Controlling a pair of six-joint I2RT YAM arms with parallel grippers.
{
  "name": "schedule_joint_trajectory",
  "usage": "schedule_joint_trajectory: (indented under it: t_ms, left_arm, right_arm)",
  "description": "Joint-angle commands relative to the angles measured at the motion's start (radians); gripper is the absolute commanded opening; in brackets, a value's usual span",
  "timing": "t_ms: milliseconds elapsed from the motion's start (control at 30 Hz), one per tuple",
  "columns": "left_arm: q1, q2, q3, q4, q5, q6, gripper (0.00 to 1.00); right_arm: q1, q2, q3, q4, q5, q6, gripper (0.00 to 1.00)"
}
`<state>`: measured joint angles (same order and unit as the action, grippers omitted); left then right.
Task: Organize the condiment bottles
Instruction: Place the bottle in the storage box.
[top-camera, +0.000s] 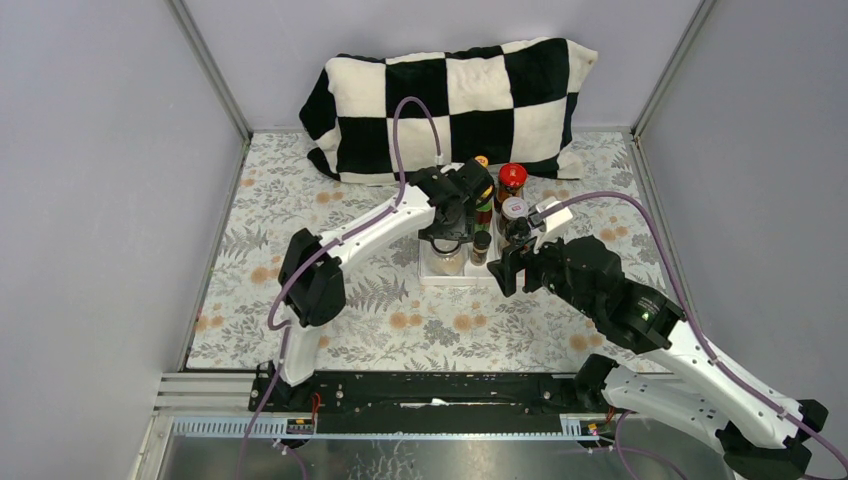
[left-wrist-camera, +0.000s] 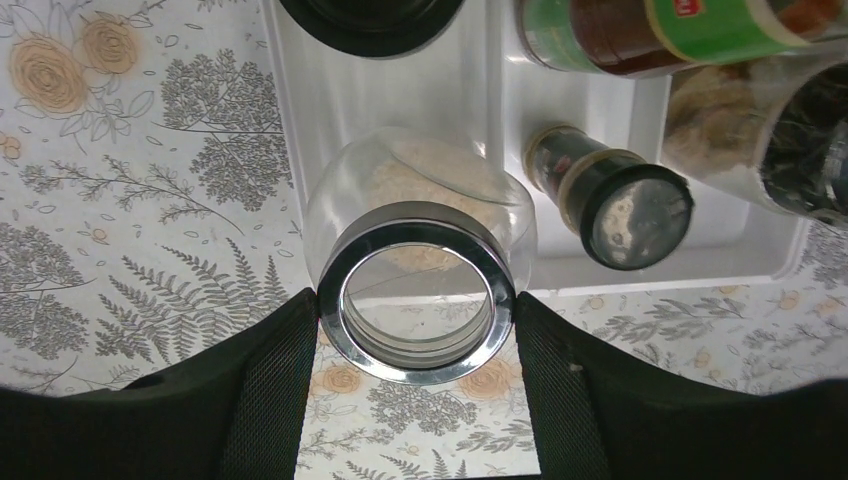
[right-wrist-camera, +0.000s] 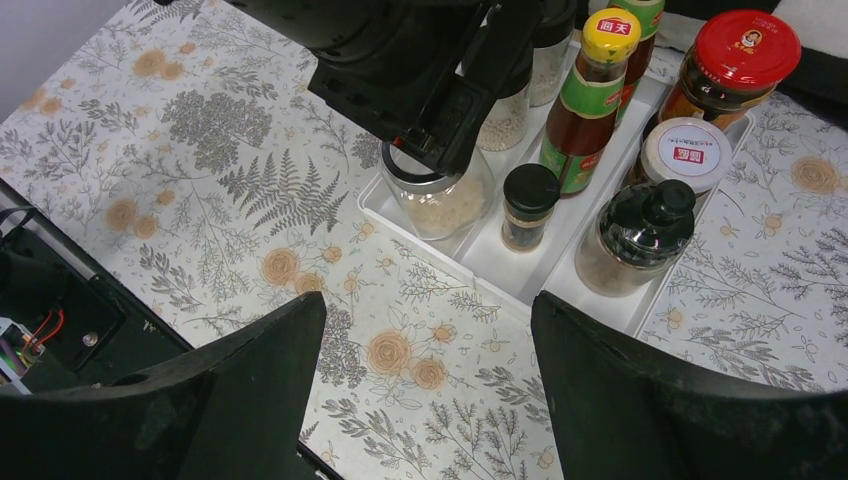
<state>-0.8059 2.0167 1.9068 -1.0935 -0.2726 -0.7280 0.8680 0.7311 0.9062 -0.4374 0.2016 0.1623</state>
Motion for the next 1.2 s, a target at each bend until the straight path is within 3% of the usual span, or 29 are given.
schedule_joint_trajectory:
  t_ms: [0,1167]
  left_arm:
    - [-0.006,0.006,0.041,0.038,-0.029,-0.036,0.41]
    - [0.010,0.083,0.019,0.204,-0.132,-0.169,0.40]
  right_arm:
    - [0.007,-0.022,0.026,-0.009,0.023,0.003,0.83]
    - [0.008,-0.017,0.039,-0.052,0.014,-0.009,0.83]
